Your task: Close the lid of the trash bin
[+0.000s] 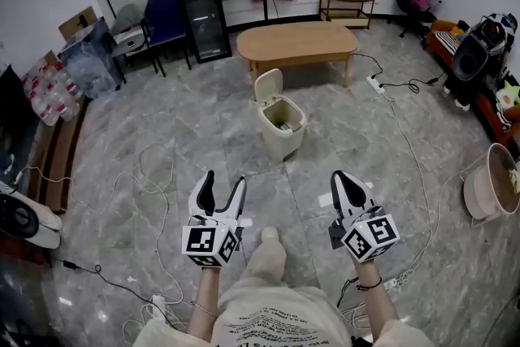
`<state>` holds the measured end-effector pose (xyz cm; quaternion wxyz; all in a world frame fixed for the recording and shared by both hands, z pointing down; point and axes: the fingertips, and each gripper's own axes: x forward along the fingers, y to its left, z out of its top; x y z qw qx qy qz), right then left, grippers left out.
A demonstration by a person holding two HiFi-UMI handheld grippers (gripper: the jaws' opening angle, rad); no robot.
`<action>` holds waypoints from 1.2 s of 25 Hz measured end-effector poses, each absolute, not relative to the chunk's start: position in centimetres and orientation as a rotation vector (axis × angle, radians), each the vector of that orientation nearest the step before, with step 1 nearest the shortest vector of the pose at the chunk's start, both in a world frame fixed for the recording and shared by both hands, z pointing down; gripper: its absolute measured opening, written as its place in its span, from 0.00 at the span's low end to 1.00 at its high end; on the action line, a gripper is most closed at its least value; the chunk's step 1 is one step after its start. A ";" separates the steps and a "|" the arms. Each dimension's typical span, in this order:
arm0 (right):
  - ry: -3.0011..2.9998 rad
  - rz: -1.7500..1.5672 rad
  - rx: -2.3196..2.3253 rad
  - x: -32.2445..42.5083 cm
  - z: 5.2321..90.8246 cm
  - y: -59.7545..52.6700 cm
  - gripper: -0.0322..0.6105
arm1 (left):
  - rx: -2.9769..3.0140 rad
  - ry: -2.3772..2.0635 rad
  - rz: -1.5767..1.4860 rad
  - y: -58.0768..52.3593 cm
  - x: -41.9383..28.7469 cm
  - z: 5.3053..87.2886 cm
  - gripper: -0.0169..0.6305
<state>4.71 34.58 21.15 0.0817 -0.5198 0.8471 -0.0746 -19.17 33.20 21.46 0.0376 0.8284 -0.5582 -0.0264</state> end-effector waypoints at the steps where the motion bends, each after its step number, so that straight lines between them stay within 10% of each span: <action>1: 2.534 -0.226 -1.554 4.7 21.2 33.5 0.06 | 2.539 -1.705 -0.082 32.1 -19.1 21.6 0.48; 30: 2.526 -0.333 -1.598 3.0 23.0 9.6 0.06 | 2.562 -1.505 0.016 8.5 -18.1 24.5 0.48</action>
